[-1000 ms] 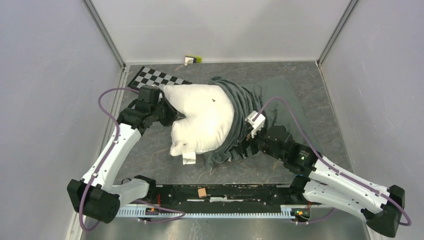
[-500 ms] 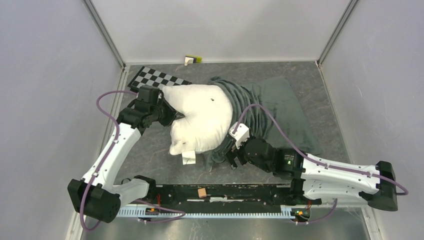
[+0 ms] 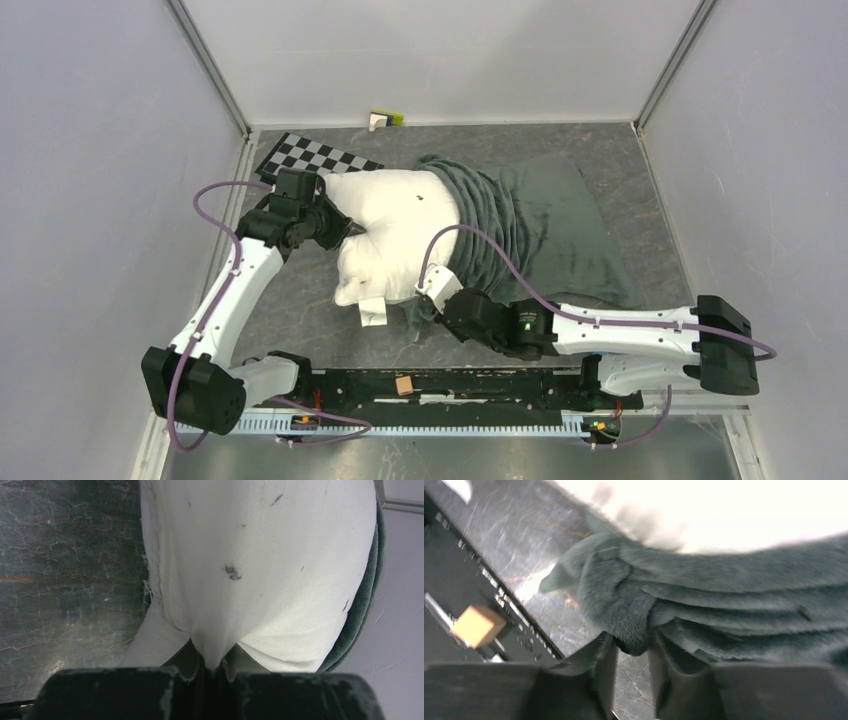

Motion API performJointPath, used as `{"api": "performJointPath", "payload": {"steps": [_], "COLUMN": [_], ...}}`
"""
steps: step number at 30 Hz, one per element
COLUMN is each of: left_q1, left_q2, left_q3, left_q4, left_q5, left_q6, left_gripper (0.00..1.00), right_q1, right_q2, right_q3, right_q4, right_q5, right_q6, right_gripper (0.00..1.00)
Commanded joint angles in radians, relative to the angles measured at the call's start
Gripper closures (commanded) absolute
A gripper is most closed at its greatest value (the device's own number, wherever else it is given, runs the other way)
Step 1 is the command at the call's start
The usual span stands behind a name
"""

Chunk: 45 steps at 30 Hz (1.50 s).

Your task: Remove the pillowcase from the pillow

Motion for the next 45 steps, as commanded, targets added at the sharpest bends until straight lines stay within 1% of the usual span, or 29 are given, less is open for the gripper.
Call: {"api": "performJointPath", "payload": {"steps": [1,3,4,7,9,11,14,16,18,20,23,26,28,30,32,37,39,40,42,43,44,45], "left_q1": [0.025,0.038,0.057,0.144,0.223,0.298,0.361,0.396,0.426,0.445,0.451,0.449,0.441,0.42,0.39,0.306,0.283,0.278,0.276,0.277,0.277,0.276], "left_q2": [-0.004,0.003,0.011,0.05,0.081,0.104,0.129,0.146,0.158,0.159,0.146,0.121,0.112,0.113,0.118,0.117,0.098,0.079,0.019,-0.024,-0.059,-0.084], "left_q3": [0.065,0.07,0.079,0.131,0.184,0.215,0.223,0.213,0.197,0.178,0.154,0.115,0.102,0.098,0.102,0.148,0.169,0.169,0.129,0.107,0.085,0.073], "left_q4": [0.042,0.044,0.043,0.022,-0.011,-0.022,-0.022,-0.022,-0.022,-0.016,-0.006,0.052,0.067,0.064,0.053,-0.008,-0.048,-0.075,-0.101,-0.104,-0.107,-0.119], "left_q5": [-0.04,-0.037,-0.032,-0.004,0.009,0.025,0.035,0.049,0.066,0.069,0.049,0.088,0.107,0.117,0.132,0.169,0.182,0.182,0.187,0.187,0.179,0.164], "left_q6": [-0.037,-0.034,-0.027,0.004,0.028,0.039,0.042,0.055,0.067,0.078,0.093,0.12,0.143,0.164,0.177,0.243,0.283,0.291,0.294,0.298,0.302,0.306], "left_gripper": [0.98,0.98,0.98,0.98,0.98,0.98,0.98,0.98,0.98,0.98,0.98,0.98,0.98,0.98,0.98,0.96,0.88,0.77,0.44,0.06,0.0,0.0], "right_q1": [-0.001,-0.002,-0.005,-0.032,-0.094,-0.199,-0.403,-0.514,-0.587,-0.612,-0.613,-0.613,-0.613,-0.614,-0.613,-0.614,-0.612,-0.612,-0.613,-0.612,-0.613,-0.614], "right_q2": [0.001,0.0,0.003,0.002,-0.038,-0.132,-0.321,-0.423,-0.5,-0.561,-0.594,-0.61,-0.598,-0.551,-0.477,-0.338,-0.283,-0.25,-0.185,-0.146,-0.112,-0.063], "right_q3": [0.046,0.033,0.031,0.001,-0.065,-0.153,-0.279,-0.321,-0.338,-0.347,-0.332,-0.275,-0.185,-0.051,0.123,0.444,0.558,0.613,0.737,0.778,0.822,0.856], "right_q4": [0.037,0.03,0.005,-0.076,-0.091,-0.07,-0.009,-0.005,-0.008,0.016,0.054,0.127,0.145,0.122,0.081,0.032,-0.003,-0.025,-0.07,-0.086,-0.101,-0.11], "right_q5": [0.233,0.286,0.32,0.403,0.414,0.385,0.329,0.377,0.442,0.455,0.444,0.352,0.317,0.292,0.266,0.117,0.076,0.059,0.05,0.057,0.078,0.107], "right_q6": [0.043,0.048,0.054,0.083,0.098,0.098,0.07,0.061,0.063,0.07,0.066,-0.002,-0.042,-0.092,-0.131,-0.192,-0.203,-0.21,-0.216,-0.22,-0.221,-0.235], "right_gripper": [0.76,0.98,1.0,1.0,1.0,1.0,1.0,1.0,1.0,1.0,1.0,1.0,1.0,1.0,1.0,1.0,1.0,1.0,1.0,1.0,1.0,1.0]}}
